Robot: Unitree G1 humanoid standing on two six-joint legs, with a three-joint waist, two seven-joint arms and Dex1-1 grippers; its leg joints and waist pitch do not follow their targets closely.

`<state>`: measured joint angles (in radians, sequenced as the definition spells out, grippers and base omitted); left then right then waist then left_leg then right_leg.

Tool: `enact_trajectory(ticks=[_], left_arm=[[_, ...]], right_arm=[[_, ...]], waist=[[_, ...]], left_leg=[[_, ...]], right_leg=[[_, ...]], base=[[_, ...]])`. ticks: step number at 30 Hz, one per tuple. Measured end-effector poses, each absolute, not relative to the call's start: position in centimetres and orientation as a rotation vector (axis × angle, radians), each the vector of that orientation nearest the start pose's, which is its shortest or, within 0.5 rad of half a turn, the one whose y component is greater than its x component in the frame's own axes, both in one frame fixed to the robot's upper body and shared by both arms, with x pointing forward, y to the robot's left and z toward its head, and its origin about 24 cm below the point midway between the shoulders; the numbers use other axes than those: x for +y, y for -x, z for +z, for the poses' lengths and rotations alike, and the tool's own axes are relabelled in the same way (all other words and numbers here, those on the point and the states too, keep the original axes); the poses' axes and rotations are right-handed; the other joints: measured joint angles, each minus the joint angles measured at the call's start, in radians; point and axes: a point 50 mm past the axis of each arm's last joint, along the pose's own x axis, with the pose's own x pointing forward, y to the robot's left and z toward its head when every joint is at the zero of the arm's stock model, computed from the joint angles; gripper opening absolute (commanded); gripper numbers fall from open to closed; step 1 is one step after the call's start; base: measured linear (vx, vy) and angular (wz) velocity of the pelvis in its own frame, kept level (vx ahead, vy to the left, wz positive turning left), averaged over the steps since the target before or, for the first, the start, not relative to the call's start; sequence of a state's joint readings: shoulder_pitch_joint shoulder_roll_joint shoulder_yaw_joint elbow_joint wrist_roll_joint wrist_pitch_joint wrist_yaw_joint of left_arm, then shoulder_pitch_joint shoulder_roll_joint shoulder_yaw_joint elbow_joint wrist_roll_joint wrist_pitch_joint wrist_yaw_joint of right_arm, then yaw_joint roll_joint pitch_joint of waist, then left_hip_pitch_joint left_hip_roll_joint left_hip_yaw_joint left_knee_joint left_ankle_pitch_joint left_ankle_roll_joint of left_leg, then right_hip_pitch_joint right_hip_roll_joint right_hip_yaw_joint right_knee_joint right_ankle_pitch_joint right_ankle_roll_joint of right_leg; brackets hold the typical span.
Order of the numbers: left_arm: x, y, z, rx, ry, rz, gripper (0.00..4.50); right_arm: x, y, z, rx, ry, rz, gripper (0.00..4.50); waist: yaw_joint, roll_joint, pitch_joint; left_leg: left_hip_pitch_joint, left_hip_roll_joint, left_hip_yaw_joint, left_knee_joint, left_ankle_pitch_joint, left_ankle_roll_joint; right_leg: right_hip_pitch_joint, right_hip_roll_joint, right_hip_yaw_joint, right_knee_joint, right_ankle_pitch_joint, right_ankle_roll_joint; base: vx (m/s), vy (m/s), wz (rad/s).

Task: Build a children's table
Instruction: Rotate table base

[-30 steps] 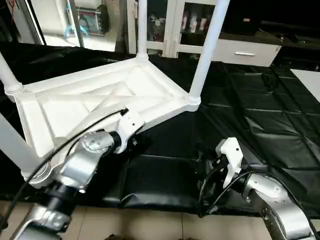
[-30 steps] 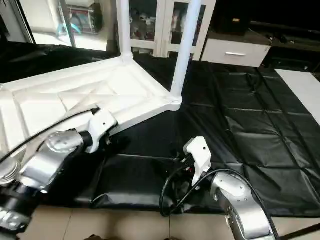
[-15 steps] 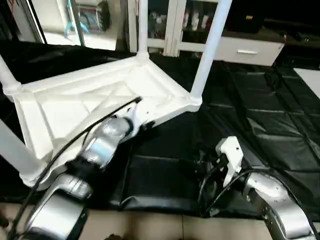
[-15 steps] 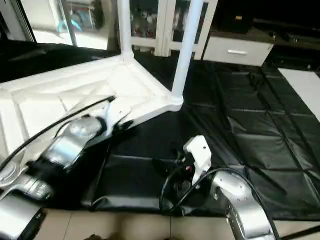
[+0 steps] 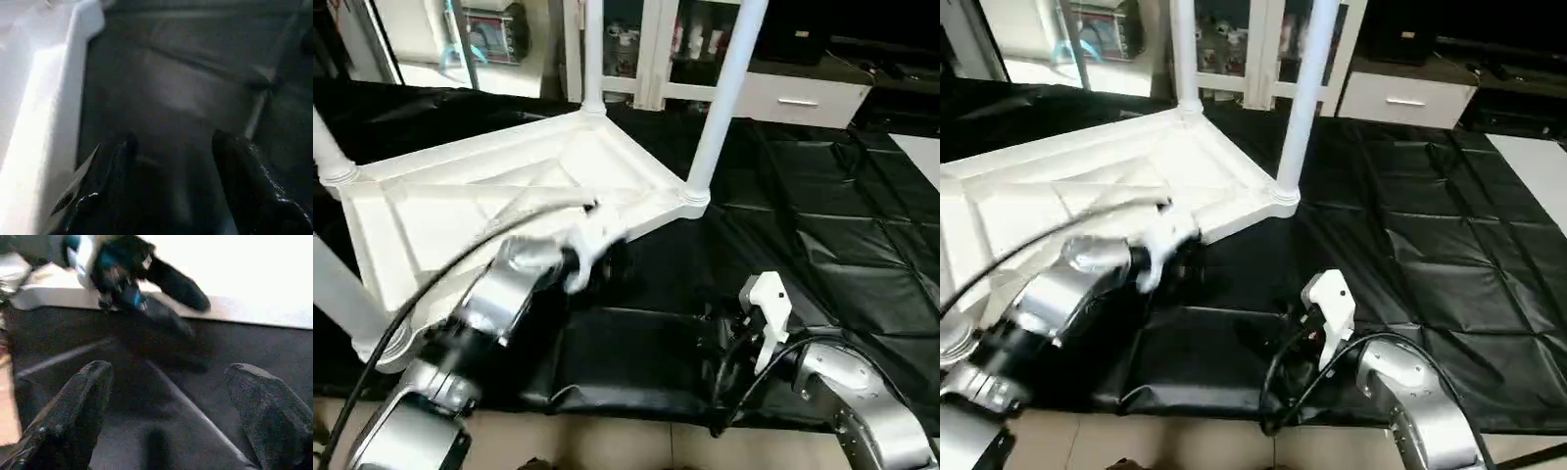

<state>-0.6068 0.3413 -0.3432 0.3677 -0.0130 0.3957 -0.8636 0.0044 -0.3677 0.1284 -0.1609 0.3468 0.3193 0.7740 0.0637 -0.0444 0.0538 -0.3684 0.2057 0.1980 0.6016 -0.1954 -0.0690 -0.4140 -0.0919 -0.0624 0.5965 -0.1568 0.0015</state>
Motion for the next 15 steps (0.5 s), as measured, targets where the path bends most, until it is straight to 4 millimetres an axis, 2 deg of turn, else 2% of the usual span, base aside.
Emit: enact_trajectory(ticks=[4,8,15], left_arm=[[11.7,-33.2,6.2,0.477,-0.495,-0.960,2.88],[12.3,-33.8,6.0,0.502,-0.579,-0.883,2.88],[12.2,-36.1,6.3,0.435,-0.630,-0.703,2.88]], right_arm=[[-14.1,-22.7,5.3,0.222,-0.048,0.964,3.98],[-14.2,-22.7,5.3,0.221,-0.044,0.963,3.98],[-14.3,-22.8,5.4,0.222,-0.038,0.961,3.98]], waist=[[-0.002,0.000,0.000],[-0.002,0.000,0.000],[-0.004,-0.001,0.000]], left_leg=[[0.001,0.000,0.000,0.000,0.000,0.000],[0.001,0.000,-0.001,0.000,0.000,0.000],[0.000,0.000,-0.001,0.000,0.000,0.000]], right_leg=[[0.001,0.000,0.000,-0.001,-0.001,0.003],[0.001,0.000,0.000,-0.001,-0.001,0.004],[0.000,0.000,-0.001,-0.001,0.000,0.004]], base=[[0.000,0.000,0.00],[0.000,0.000,0.00],[0.000,0.000,0.00]])
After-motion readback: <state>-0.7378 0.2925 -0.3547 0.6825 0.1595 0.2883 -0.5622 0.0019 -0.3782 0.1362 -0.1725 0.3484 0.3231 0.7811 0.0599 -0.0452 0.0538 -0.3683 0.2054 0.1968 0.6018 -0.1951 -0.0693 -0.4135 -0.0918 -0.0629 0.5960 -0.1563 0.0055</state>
